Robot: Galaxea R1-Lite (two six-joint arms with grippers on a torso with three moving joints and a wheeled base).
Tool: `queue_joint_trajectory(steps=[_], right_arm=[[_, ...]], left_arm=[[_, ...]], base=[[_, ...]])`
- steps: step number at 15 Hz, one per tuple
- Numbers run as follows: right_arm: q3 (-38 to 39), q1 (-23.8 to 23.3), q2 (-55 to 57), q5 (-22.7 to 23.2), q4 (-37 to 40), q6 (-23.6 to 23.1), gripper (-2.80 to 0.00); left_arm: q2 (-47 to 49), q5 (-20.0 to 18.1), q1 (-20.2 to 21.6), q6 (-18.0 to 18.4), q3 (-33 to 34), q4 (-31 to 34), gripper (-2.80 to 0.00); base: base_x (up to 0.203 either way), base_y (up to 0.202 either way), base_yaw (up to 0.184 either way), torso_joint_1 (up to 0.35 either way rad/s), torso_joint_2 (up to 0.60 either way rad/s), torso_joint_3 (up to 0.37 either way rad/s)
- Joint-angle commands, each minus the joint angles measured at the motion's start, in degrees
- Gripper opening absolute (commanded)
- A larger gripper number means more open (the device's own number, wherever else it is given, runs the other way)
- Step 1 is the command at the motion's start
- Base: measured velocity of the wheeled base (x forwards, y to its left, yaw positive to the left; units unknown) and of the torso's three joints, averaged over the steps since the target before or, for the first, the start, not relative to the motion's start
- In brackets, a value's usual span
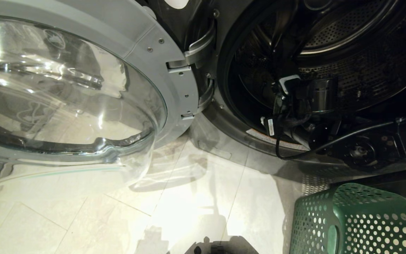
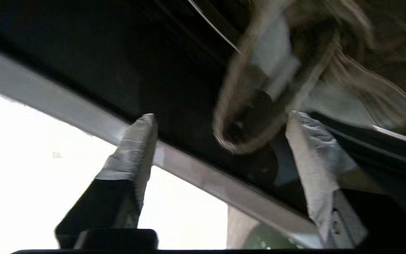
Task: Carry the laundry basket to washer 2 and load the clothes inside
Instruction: Close the washing machine door with the left hand
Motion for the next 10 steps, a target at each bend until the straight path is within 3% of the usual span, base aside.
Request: queue_joint_trajectory(steps=[1, 2, 10], right_arm=[[-3.7, 0.1, 4.1, -0.5, -0.2, 0.0, -1.39], [-5.9, 0.1, 5.3, -1.1, -0.2, -0.1, -2.80], [-13.4, -0.8, 9.7, -7.2, 0.1, -0.9, -2.80]], left_arm=[[0.0, 0.0, 0.1, 0.0, 0.1, 0.0, -2.80], [0.0, 0.0, 0.1, 0.0, 0.1, 0.0, -2.80], [0.0, 0.0, 0.0, 0.0, 0.1, 0.0, -2.80]], base=[[0.000, 0.000, 0.000, 0.000, 0.00, 0.000], [0.000, 0.000, 0.000, 0.000, 0.00, 0.000], [0.000, 0.000, 0.000, 0.000, 0.00, 0.000]])
